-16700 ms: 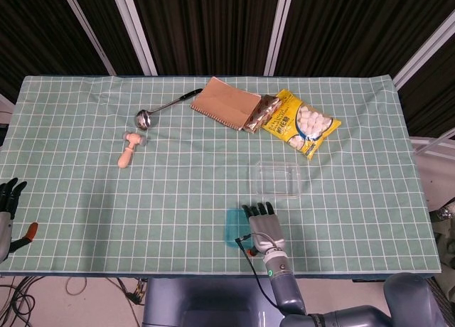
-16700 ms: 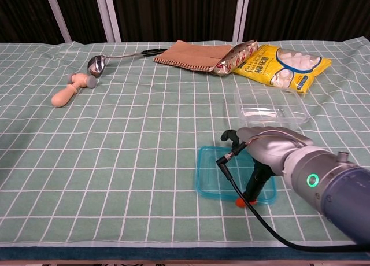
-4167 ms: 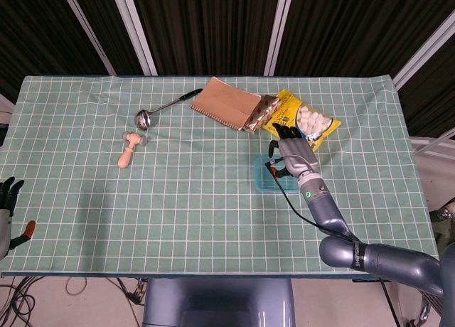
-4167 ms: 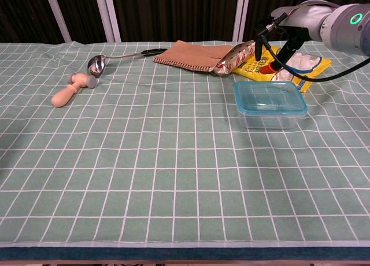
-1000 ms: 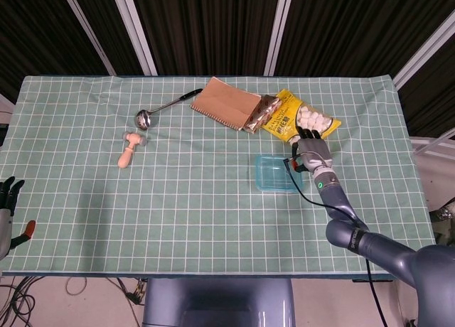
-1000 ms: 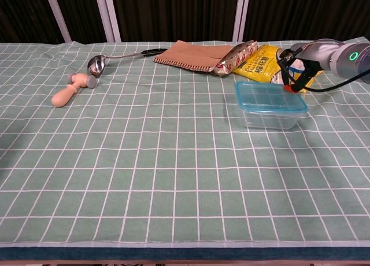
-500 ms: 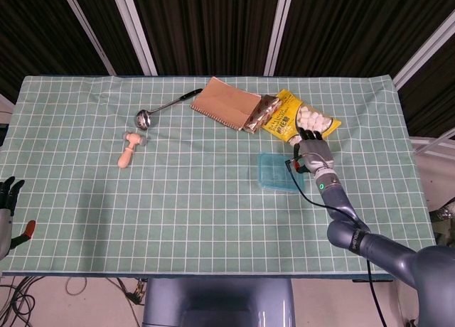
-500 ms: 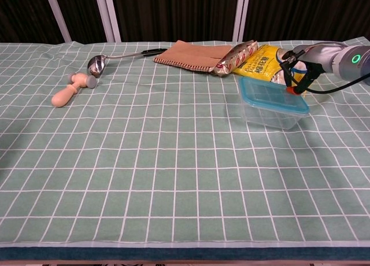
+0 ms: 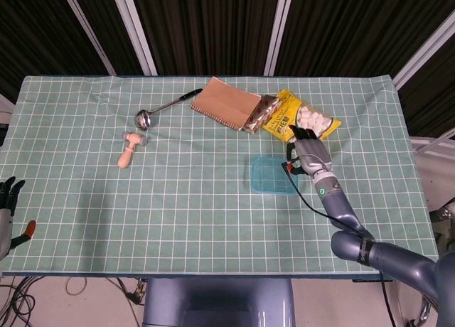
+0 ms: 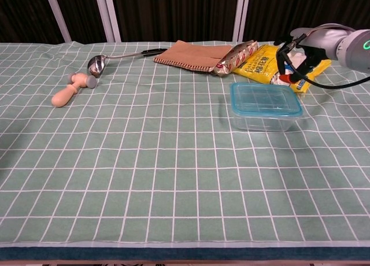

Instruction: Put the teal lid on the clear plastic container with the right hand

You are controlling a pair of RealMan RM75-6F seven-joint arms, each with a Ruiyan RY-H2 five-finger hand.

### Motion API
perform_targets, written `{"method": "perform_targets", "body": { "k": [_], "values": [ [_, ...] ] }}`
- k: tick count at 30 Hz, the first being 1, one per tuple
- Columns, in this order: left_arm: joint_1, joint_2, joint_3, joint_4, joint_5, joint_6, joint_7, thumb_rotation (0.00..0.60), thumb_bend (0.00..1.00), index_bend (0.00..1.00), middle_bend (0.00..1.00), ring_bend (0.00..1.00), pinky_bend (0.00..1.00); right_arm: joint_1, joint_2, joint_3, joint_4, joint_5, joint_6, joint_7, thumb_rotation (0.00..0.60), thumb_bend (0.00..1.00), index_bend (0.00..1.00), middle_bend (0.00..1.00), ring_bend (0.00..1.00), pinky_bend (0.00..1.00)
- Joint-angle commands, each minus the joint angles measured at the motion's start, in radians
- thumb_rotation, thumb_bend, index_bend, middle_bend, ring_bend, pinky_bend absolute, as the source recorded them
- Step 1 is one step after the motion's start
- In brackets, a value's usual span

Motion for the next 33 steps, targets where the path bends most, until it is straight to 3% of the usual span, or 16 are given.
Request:
{"method": "perform_targets", "body": {
  "k": [1,14,33],
  "values": [
    [0.000,0.001,0.001,0.000,0.000,-0.001,-0.001,0.600,0.33,0.08,0.00,0.00,0.00,-0.051,0.048,-0.016,-0.088,-0.049,0.058,0.019,0.600,0.57,0.66,0.00,0.00,0.00],
    [0.000,0.004,0.002,-0.001,0.002,-0.002,-0.007,0.600,0.33,0.08,0.00,0.00,0.00,-0.124,0.049,-0.084,-0.148,-0.135,0.093,0.046,0.600,0.57,0.66,0.00,0.00,0.00],
    [-0.001,0.003,0.003,0.001,0.004,-0.001,-0.005,0.600,0.33,0.09,0.00,0.00,0.00,-0.151,0.044,-0.087,-0.172,-0.184,0.104,0.052,0.600,0.57,0.66,0.00,0.00,0.00]
  ]
}}
